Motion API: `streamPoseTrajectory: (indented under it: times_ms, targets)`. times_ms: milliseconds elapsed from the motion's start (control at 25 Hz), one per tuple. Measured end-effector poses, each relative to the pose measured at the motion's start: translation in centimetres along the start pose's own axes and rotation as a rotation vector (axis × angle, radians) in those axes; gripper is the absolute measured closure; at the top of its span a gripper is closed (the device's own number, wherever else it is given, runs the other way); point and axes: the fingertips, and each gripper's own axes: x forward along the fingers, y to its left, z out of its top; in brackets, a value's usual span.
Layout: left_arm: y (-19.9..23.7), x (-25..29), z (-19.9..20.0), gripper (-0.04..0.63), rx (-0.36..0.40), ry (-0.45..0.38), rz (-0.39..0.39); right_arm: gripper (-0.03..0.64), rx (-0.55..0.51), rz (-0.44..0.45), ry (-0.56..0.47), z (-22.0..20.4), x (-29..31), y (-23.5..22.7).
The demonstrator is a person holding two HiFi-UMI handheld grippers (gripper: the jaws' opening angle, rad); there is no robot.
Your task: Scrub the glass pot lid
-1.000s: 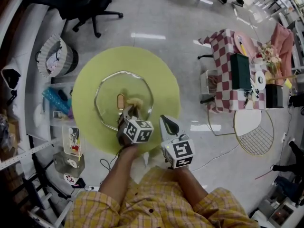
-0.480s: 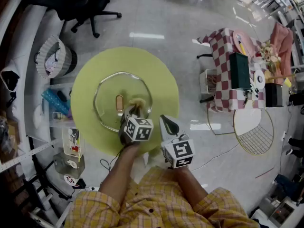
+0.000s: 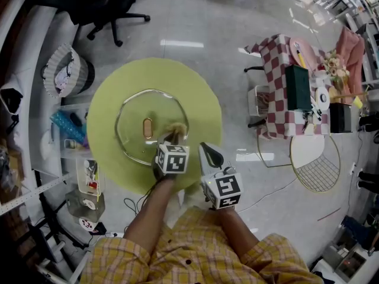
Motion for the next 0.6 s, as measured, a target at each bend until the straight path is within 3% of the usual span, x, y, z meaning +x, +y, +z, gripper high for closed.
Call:
streamPoseTrajectory:
  times_ms: [280, 480, 600]
  targets:
    - [-0.34, -0.53, 0.11, 0.555, -0.141, -0.019, -0.057, 0.618, -0.003, 0.0, 0.003, 0.02, 0.13, 0.36]
    - [-0.85, -0.87, -0.19, 0.557, -0.177, -0.014, -0.071, 0.618, -0.004, 0.003, 0.005, 0.0, 0.18, 0.59]
    - [-1.11, -0.93, -0.56, 0.557, -0.159, -0.014, -0.07, 0.62, -0.007, 0.004, 0.005, -0.05, 0.14, 0.75]
